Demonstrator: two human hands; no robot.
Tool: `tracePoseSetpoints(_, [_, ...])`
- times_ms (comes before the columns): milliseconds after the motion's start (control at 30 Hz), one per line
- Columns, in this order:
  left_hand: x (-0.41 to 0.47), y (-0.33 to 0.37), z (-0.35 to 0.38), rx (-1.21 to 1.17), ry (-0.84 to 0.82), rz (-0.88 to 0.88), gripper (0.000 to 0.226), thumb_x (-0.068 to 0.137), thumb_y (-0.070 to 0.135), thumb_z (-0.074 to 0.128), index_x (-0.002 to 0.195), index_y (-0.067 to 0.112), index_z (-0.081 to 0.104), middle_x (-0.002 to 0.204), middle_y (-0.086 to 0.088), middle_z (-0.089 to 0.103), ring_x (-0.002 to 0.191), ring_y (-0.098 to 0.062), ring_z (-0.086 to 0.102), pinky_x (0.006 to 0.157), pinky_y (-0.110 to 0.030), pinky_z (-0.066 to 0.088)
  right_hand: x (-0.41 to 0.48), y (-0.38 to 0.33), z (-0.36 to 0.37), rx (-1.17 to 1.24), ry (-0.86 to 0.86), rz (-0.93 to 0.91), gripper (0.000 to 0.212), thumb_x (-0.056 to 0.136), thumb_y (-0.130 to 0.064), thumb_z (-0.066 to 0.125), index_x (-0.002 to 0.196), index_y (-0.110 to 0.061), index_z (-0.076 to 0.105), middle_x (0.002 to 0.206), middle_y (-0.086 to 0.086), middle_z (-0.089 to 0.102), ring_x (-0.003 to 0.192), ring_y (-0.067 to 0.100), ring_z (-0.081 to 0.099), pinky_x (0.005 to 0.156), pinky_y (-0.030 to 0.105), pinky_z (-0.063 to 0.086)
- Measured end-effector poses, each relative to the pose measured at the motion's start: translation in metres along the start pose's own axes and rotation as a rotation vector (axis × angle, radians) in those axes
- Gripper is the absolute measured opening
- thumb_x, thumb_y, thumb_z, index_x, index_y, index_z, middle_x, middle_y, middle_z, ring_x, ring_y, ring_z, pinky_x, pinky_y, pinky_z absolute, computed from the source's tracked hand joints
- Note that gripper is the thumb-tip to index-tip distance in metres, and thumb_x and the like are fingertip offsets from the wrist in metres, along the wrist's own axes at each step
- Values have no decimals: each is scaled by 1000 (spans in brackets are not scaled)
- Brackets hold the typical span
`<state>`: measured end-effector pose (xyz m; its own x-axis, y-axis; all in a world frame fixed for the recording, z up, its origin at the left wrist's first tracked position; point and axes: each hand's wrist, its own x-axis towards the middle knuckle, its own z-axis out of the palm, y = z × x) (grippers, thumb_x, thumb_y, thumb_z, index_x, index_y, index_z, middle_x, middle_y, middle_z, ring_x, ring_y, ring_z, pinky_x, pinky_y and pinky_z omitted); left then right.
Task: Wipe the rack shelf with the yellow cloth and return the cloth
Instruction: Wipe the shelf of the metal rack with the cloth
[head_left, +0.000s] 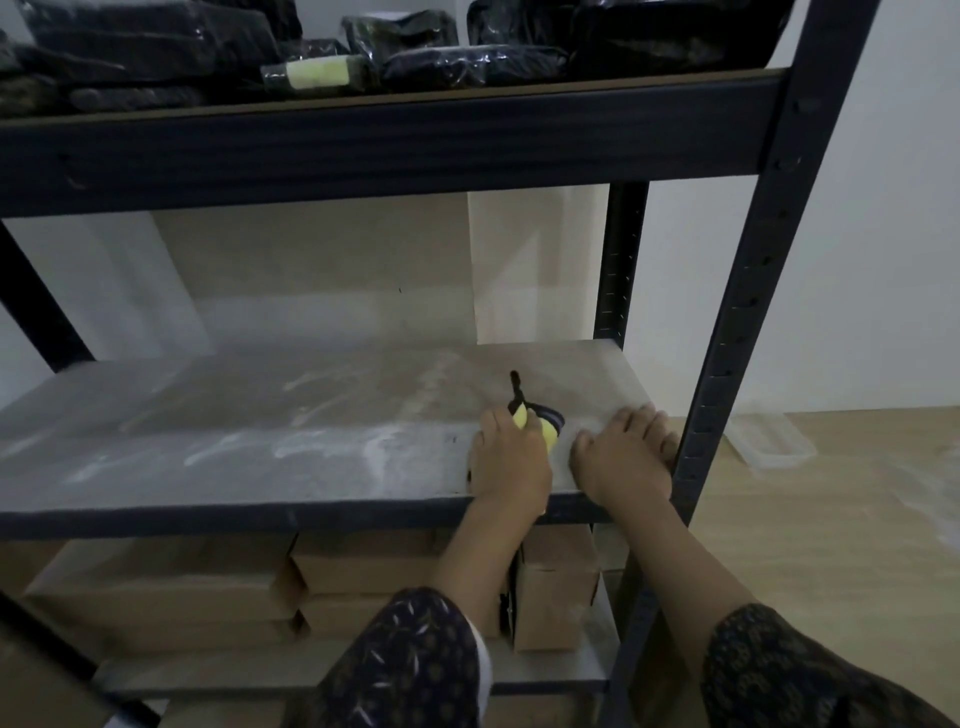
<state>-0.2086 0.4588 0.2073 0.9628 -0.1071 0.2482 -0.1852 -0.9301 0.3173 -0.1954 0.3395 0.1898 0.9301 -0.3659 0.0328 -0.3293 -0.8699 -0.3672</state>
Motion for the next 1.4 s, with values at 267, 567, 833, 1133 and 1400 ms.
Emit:
tracePoseSetpoints(267, [22, -102, -30, 320, -34, -253, 43, 95, 16, 38, 137, 10, 43, 140, -23, 38, 123, -35, 38, 101, -40, 36, 1, 1, 1, 38, -7, 5, 69, 97, -42, 26, 149, 1, 9, 159, 20, -1, 147, 38, -1, 114, 51, 24])
tracePoseSetpoints(567, [-5, -50, -43, -385, 214, -69, 41, 96, 24, 49, 136, 22, 45, 134, -13, 47, 122, -31, 45, 99, -42, 41, -56, -35, -26, 1123, -81, -329, 28, 98, -25, 48, 126, -27, 52, 105, 1, 64, 94, 19, 65, 76, 27, 55])
tracePoseSetpoints(833, [-27, -14, -57, -945, 13, 33, 53, 98, 5, 38, 147, 27, 32, 142, 1, 48, 123, -9, 49, 102, -30, 44, -48, -28, -65, 1088, 33, -159, 47, 89, 3, 43, 122, -30, 48, 106, 5, 61, 82, 18, 59, 62, 30, 46])
tracePoseSetpoints(1133, [-20, -127, -61, -388, 191, -84, 39, 97, 13, 45, 136, 13, 47, 135, -5, 52, 120, -23, 50, 99, -35, 44, -22, -19, -21, -97, 42, -45, 68, 96, -49, 34, 142, 2, 30, 149, 21, 27, 138, 36, 27, 111, 53, 24])
tracePoseSetpoints(1400, [-23, -221, -53, 19, 309, -15, 27, 98, 22, 47, 111, 2, 60, 108, -15, 61, 101, -30, 55, 87, -41, 46, -38, -54, -1, -72, 27, -180, 56, 95, -24, 44, 146, -8, 27, 147, 17, 36, 126, 32, 45, 102, 41, 40])
